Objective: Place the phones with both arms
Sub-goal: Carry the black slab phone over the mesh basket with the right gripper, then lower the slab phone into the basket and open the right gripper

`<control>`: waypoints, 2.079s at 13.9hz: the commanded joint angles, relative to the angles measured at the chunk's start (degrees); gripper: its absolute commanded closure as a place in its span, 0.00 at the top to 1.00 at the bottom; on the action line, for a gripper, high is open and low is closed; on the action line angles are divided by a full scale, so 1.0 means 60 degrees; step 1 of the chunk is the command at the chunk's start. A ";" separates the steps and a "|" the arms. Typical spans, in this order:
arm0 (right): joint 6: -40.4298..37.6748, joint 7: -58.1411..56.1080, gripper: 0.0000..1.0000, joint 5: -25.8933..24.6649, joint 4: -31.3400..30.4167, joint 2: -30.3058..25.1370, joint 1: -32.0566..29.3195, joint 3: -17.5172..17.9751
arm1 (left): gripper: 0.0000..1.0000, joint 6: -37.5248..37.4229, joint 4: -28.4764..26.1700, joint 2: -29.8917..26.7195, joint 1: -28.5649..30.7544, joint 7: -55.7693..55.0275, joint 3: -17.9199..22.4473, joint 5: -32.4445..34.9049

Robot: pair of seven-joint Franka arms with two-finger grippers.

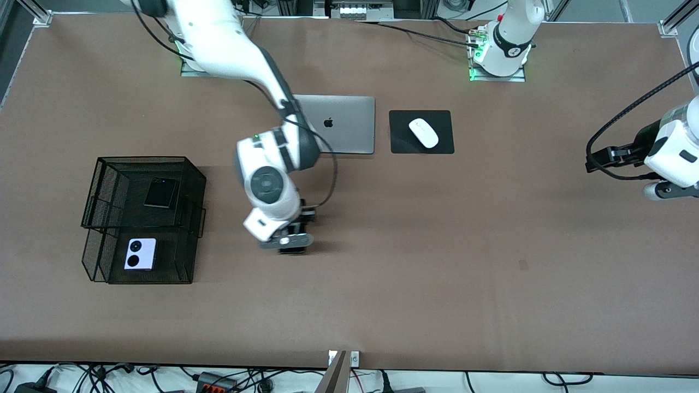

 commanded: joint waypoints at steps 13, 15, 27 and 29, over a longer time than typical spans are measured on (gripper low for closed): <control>-0.4512 -0.4737 0.23 0.0014 -0.1429 -0.2087 -0.3102 -0.2381 | 1.00 0.1797 -0.2322 -0.1248 0.0425 0.0094 -0.0057 -0.0436; -0.4498 -0.5205 0.23 0.0013 -0.1913 -0.2221 -0.3088 -0.2645 | 1.00 0.2191 -0.3038 -0.1628 0.0498 0.0108 -0.0057 -0.0436; -0.3444 -0.5763 0.23 0.0014 -0.2399 -0.1709 -0.3498 -0.2691 | 1.00 0.2557 -0.3918 -0.2199 0.0498 0.0108 -0.0057 -0.0597; -0.3166 -0.5779 0.24 0.0028 -0.2428 -0.1606 -0.3512 -0.2691 | 1.00 0.2779 -0.4141 -0.2333 0.0498 0.0108 -0.0057 -0.0597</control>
